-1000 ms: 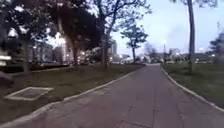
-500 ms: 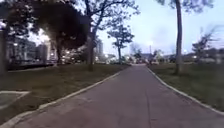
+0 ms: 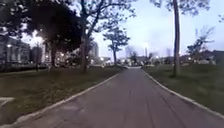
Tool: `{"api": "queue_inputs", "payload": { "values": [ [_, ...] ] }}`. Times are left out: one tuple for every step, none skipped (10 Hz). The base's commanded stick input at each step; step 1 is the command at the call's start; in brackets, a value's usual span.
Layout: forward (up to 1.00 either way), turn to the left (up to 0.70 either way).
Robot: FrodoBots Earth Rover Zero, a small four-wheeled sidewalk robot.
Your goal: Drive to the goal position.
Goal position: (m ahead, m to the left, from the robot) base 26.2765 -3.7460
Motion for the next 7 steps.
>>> {"api": "queue_inputs", "payload": {
  "values": [
    [0.70, 0.00],
    [0.70, 0.00],
    [0.70, 0.00],
    [0.70, 0.00],
    [0.70, 0.00],
    [0.70, 0.00],
    [0.70, 0.00]
  ]
}}
